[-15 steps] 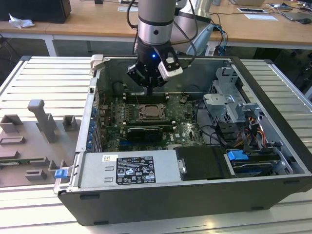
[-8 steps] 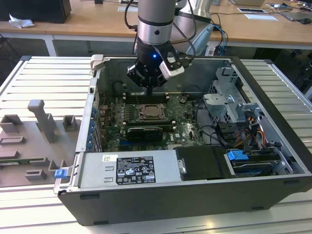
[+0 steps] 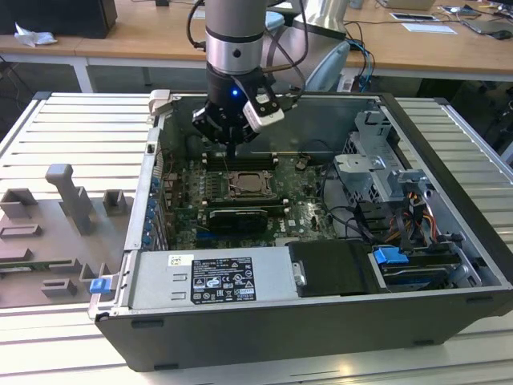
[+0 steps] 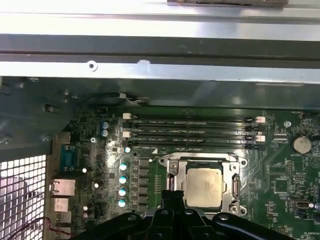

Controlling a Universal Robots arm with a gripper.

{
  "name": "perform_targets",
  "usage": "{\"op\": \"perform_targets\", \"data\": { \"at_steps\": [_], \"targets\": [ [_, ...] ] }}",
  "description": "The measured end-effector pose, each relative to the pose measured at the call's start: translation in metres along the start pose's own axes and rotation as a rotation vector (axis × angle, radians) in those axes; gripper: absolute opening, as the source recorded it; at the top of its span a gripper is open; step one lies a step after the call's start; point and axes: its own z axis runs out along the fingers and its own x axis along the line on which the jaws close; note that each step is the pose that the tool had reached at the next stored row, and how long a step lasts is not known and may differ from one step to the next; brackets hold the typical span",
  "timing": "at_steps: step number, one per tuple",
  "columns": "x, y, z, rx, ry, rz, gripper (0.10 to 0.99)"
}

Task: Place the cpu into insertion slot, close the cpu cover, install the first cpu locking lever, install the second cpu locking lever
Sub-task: 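Install the first cpu locking lever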

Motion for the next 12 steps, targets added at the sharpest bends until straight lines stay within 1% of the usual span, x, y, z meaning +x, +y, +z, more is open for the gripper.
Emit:
{"op": "perform_targets", "data": {
  "at_steps": [3, 7, 12],
  "targets": [
    [0.0032, 0.0001, 0.0001, 0.0, -0.0024, 0.0, 0.106],
    [0.0111, 0.0002, 0.0003, 0.0, -0.0032, -0.001, 0.106],
    [0.0158, 0.0005, 0.0007, 0.0, -0.0033, -0.001, 0.106]
  ]
}}
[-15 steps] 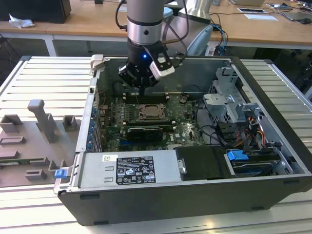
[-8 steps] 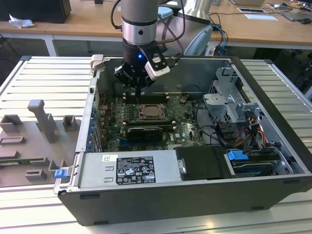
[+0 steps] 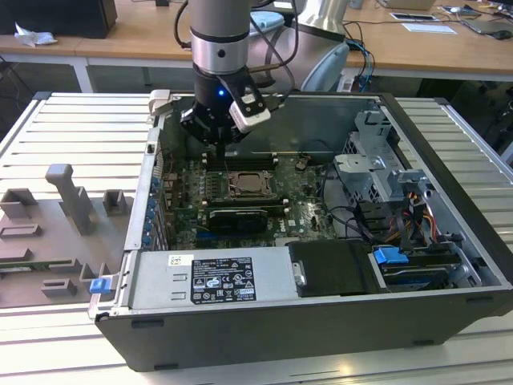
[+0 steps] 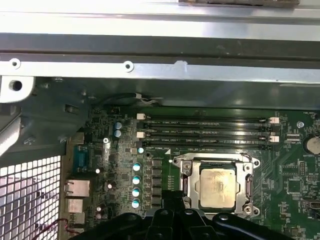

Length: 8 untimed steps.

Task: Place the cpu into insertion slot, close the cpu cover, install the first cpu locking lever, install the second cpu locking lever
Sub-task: 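Install the first cpu locking lever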

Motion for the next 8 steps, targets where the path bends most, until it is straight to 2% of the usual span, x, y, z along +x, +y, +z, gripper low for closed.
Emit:
{"op": "perform_targets", "data": {
  "at_steps": [4, 8],
  "targets": [
    [0.0019, 0.0026, 0.0005, 0.0, 0.0001, -0.001, 0.106],
    [0.0078, 0.0045, 0.0009, 0.0, 0.0003, -0.002, 0.106]
  ]
}}
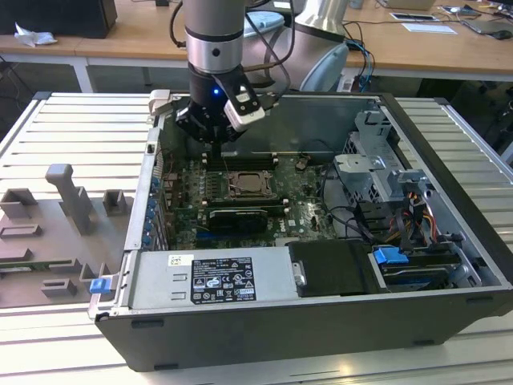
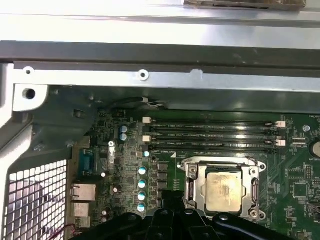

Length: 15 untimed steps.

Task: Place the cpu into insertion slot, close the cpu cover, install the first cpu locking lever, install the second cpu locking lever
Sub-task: 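Install the first cpu locking lever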

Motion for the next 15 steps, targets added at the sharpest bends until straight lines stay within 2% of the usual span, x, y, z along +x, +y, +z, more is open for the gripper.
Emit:
{"op": "perform_targets", "data": {
  "at_steps": [9, 15],
  "targets": [
    [0.0165, 0.0061, 0.0013, 0.0, 0.0, -0.003, 0.106],
    [0.0227, 0.0105, 0.0019, 0.0, 0.0001, -0.005, 0.106]
  ]
}}
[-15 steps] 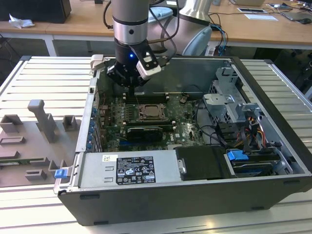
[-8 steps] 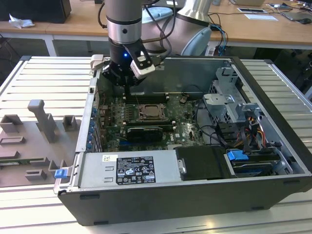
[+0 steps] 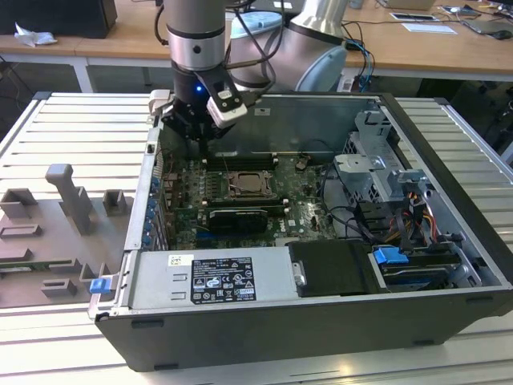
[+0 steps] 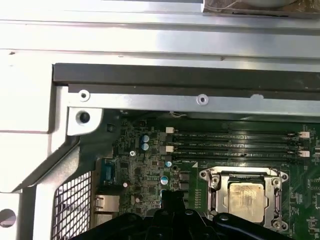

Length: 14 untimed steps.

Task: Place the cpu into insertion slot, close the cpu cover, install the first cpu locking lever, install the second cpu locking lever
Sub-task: 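Install the first cpu locking lever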

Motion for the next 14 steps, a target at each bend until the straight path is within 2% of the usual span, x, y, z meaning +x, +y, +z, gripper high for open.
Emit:
{"op": "perform_targets", "data": {
  "at_steps": [3, 7, 12, 14],
  "targets": [
    [0.0027, 0.0039, 0.0006, 0.0, 0.0, -0.001, 0.106],
    [0.002, 0.009, 0.0017, 0.0, 0.0002, -0.001, 0.106],
    [-0.0081, 0.0095, 0.004, 0.0, 0.0, -0.001, 0.106],
    [-0.0122, 0.0123, 0.0051, 0.0, 0.0, -0.001, 0.106]
  ]
}}
